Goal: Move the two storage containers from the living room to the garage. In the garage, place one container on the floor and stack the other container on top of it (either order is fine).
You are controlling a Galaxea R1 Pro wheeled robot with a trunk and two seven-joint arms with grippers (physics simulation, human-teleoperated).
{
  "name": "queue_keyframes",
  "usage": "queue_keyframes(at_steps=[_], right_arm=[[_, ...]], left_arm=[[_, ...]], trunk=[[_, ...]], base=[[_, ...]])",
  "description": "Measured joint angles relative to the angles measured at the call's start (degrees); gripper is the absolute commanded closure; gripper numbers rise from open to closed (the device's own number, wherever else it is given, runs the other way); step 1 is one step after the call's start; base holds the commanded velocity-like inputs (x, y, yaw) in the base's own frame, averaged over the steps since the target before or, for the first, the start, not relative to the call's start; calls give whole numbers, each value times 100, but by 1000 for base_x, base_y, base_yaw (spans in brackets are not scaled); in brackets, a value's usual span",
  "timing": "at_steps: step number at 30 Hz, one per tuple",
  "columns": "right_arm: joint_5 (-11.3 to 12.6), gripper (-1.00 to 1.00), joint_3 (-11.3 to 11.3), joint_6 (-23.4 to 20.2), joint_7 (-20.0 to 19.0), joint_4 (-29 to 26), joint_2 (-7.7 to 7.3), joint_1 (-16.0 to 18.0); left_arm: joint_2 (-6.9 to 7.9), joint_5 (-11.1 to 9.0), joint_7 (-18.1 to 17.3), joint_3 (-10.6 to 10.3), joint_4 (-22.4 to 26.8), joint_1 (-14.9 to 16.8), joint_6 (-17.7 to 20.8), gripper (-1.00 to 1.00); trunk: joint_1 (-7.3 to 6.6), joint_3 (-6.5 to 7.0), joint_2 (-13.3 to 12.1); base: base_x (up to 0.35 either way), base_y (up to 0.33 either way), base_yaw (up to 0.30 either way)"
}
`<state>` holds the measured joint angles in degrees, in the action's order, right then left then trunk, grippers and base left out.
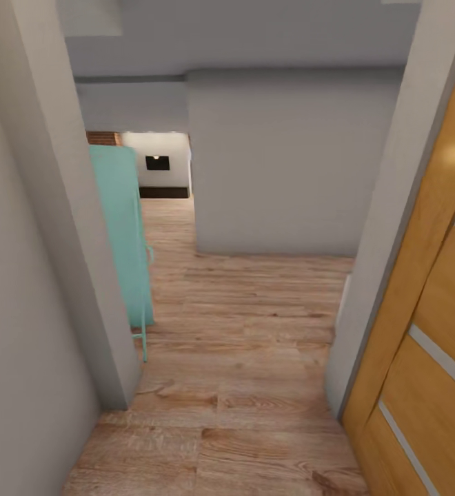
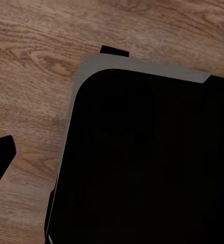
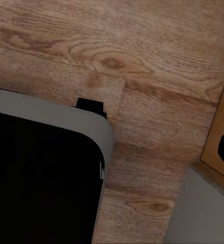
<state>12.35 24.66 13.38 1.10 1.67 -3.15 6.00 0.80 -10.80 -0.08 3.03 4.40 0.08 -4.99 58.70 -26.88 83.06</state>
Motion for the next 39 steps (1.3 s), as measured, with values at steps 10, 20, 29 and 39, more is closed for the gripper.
queue_keyframes(at_steps=[10,20,29,39], right_arm=[[7,-100,5,-8,-3,0,14,0],[8,-100,-1,-8,-18,0,5,0],[6,-100,7,-8,-49,0,3,0],[3,-100,7,-1,-52,0,2,0]], left_arm=[[0,0,0,3,-3,0,1,-100],[0,0,0,3,-3,0,2,-100],[0,0,0,2,-3,0,0,-100],[-2,0,0,2,-10,0,0,-100]], trunk=[[0,0,0],[0,0,0],[0,0,0],[0,0,0]], base=[[323,-1,42],[325,0,153],[325,0,5],[325,0,0]])
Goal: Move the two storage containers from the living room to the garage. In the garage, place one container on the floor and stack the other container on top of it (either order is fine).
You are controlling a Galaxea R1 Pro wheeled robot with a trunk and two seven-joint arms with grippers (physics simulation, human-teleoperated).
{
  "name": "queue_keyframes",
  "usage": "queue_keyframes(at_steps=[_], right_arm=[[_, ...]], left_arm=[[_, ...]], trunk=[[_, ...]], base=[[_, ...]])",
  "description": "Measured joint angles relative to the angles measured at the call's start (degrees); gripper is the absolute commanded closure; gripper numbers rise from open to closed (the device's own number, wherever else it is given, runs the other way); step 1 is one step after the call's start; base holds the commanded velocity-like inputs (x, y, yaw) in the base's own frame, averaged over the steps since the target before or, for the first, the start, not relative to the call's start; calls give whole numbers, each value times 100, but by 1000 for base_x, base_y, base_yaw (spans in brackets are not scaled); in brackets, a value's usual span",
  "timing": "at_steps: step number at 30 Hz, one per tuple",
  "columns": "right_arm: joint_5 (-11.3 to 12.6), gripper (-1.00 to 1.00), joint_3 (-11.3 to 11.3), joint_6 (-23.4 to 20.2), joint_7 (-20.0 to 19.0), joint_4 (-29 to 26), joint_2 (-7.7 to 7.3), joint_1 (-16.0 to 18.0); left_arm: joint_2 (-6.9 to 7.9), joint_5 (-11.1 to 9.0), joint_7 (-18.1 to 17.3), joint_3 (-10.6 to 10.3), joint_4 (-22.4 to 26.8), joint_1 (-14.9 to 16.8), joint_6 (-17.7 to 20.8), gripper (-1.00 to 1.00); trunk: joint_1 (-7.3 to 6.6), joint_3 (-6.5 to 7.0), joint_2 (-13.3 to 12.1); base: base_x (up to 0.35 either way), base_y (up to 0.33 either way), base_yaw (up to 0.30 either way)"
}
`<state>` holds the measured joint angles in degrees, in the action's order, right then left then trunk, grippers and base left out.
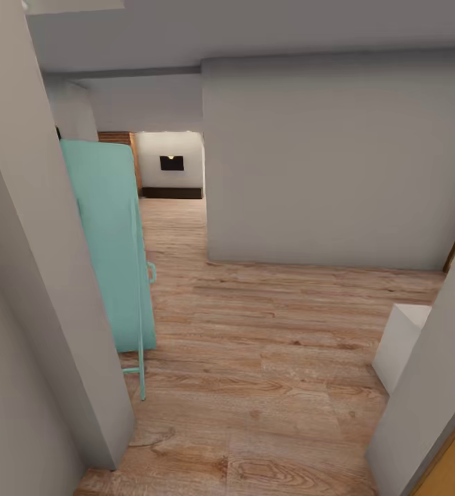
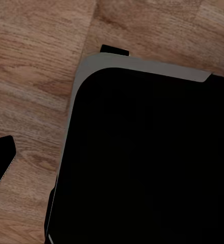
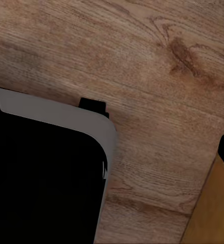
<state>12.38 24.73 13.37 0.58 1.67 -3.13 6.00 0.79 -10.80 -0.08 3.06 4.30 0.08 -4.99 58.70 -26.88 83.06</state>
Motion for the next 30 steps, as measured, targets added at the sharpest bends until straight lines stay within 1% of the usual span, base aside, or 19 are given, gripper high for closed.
queue_keyframes(at_steps=[13,30], right_arm=[[4,-100,0,1,0,0,1,0],[0,-100,0,1,1,0,3,0]], left_arm=[[-7,1,0,-6,-1,0,0,-100],[-7,4,0,-6,-1,0,2,-100]], trunk=[[0,0,0],[0,0,0]], base=[[325,-5,0],[323,-83,0]])
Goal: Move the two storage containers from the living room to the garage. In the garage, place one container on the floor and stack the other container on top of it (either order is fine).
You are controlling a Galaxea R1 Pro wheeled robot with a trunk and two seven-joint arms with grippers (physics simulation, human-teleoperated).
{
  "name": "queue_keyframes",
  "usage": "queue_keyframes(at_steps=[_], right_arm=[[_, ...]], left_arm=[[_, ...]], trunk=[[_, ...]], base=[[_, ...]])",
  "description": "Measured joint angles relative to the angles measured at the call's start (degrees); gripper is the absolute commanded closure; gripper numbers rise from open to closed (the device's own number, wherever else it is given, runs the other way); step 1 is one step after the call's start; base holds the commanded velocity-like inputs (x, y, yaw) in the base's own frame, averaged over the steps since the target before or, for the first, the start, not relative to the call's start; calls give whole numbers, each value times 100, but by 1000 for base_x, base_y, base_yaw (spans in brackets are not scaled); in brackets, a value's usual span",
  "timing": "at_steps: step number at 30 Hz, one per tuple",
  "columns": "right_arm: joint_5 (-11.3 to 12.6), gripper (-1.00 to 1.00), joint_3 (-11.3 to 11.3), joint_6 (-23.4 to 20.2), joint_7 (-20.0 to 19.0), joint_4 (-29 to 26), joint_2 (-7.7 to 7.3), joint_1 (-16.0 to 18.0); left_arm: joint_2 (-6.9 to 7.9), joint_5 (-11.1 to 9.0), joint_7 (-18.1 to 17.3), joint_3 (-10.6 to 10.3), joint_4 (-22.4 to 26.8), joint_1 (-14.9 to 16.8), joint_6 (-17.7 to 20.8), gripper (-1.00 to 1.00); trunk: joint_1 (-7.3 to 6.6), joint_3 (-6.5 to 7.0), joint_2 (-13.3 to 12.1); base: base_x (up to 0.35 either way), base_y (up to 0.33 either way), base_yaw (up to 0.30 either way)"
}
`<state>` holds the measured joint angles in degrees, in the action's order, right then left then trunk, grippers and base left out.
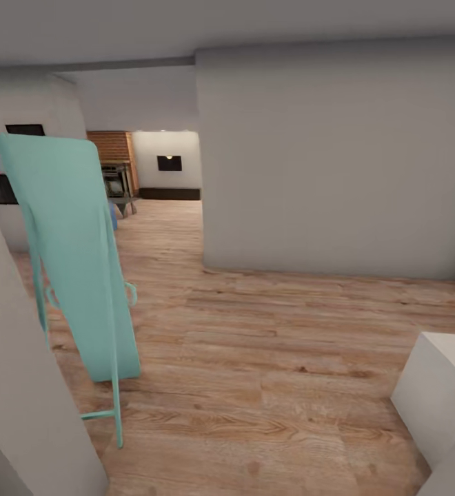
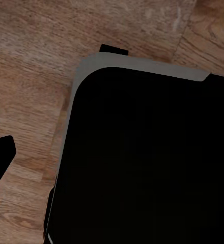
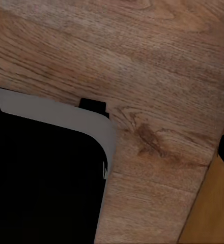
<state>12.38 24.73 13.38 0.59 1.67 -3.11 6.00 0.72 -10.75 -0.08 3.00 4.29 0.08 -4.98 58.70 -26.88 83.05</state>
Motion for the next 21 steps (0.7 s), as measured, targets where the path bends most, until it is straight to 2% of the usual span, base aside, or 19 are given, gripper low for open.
queue_keyframes(at_steps=[21], right_arm=[[-3,-100,0,0,-9,0,-6,0]], left_arm=[[8,-3,0,-2,0,0,0,-100]], trunk=[[0,0,0]], base=[[316,-118,0]])
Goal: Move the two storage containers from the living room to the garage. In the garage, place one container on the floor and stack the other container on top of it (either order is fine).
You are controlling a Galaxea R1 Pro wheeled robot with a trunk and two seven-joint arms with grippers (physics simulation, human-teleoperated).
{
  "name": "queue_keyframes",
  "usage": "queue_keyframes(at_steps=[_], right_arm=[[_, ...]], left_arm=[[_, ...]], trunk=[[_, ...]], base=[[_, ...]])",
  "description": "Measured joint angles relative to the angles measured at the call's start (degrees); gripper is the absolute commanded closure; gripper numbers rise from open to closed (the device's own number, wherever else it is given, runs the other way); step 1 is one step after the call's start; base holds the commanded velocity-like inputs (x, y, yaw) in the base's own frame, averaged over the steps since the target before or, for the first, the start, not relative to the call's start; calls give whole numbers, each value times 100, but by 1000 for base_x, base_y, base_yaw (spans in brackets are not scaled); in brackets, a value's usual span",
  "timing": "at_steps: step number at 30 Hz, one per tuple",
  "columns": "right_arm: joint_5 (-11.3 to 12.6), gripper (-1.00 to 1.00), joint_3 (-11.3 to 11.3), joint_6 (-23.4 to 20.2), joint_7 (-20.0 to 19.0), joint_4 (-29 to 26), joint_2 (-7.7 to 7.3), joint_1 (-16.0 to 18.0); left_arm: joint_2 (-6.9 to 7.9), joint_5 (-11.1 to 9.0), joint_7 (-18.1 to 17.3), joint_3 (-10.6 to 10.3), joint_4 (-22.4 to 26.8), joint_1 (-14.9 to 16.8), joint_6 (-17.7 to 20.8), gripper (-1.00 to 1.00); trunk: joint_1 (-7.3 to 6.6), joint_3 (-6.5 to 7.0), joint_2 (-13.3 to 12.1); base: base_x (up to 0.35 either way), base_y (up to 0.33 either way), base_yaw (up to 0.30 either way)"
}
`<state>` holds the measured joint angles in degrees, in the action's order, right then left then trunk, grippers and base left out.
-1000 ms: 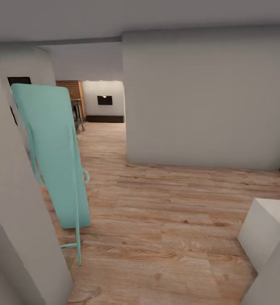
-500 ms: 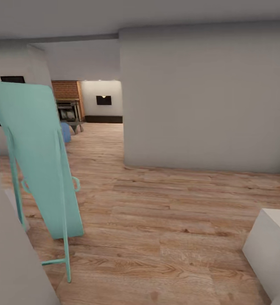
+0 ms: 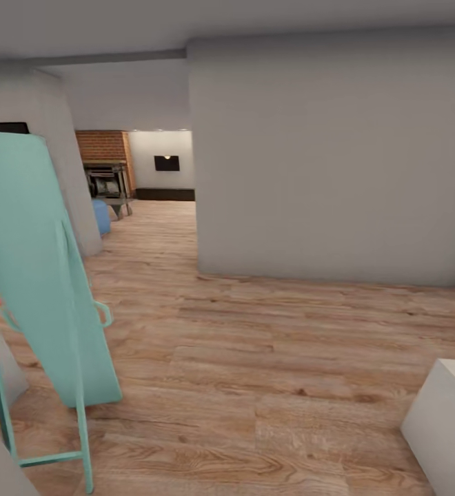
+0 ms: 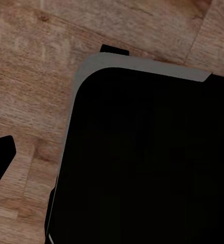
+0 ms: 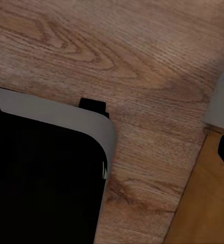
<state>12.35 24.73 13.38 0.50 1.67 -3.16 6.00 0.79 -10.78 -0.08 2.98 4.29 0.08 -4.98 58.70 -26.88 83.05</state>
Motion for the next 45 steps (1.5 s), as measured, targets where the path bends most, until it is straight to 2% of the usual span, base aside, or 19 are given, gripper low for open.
queue_keyframes(at_steps=[45], right_arm=[[0,-100,4,17,10,0,6,0]], left_arm=[[-8,9,0,0,-9,0,7,-100]], trunk=[[0,0,0]], base=[[322,-11,0]])
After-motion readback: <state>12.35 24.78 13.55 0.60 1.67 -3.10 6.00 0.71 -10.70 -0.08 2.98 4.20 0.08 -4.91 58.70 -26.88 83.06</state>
